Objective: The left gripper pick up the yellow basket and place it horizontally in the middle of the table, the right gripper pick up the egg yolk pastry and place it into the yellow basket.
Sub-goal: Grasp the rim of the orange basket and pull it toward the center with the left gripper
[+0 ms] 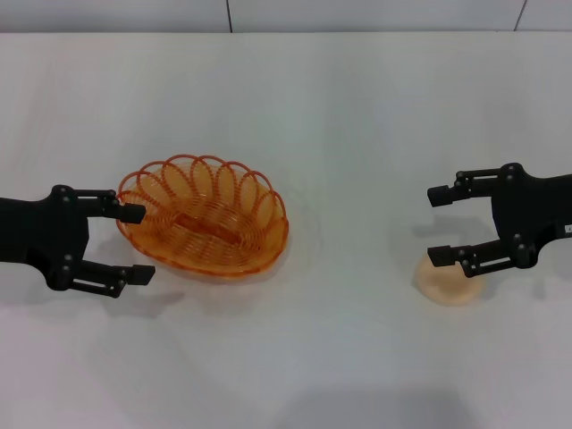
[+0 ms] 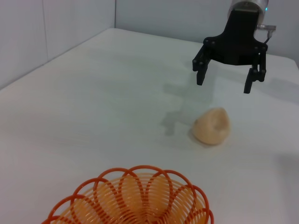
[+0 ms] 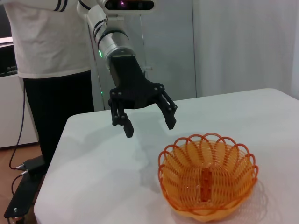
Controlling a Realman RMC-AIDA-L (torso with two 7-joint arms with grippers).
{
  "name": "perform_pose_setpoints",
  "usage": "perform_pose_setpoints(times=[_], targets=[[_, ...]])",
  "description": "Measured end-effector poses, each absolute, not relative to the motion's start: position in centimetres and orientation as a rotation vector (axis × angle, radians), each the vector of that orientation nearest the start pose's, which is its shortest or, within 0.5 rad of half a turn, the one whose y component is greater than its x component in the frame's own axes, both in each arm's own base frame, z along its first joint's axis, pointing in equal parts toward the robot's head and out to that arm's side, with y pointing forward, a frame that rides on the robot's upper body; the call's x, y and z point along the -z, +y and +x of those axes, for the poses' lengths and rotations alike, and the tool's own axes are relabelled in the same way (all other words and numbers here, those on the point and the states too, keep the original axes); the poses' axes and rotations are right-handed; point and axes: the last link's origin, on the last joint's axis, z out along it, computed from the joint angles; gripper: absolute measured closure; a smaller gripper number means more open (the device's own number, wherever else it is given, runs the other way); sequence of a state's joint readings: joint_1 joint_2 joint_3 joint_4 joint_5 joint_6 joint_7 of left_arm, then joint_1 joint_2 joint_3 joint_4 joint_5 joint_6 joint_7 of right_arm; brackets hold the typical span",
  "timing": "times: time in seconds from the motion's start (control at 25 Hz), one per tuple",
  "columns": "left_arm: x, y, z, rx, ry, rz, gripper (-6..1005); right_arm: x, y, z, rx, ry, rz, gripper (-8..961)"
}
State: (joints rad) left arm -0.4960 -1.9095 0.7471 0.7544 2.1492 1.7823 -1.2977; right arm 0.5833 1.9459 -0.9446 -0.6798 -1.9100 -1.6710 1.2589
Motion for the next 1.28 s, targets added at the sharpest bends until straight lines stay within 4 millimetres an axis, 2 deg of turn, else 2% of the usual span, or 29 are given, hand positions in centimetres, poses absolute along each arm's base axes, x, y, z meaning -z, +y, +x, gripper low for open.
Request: perform_pose_setpoints(times=[1.08,1.2,1.28], targets=[[-6.1,31.3,-28.4,0.384,-0.328,-2.97,157,-1.9,33.9,23.7,-0.547,0.157,-2.973,170],[-6.1,31.4,-28.0,0.413,-0.382,-2.921,156,-1.9,33.8,23.9,-0.55,0.162,-2.97,171],[-6.3,31.7,-27.7,0.434,-0.485,-2.852,156,-2.0,33.8,24.0,-0.553,0.164,-2.963,171]])
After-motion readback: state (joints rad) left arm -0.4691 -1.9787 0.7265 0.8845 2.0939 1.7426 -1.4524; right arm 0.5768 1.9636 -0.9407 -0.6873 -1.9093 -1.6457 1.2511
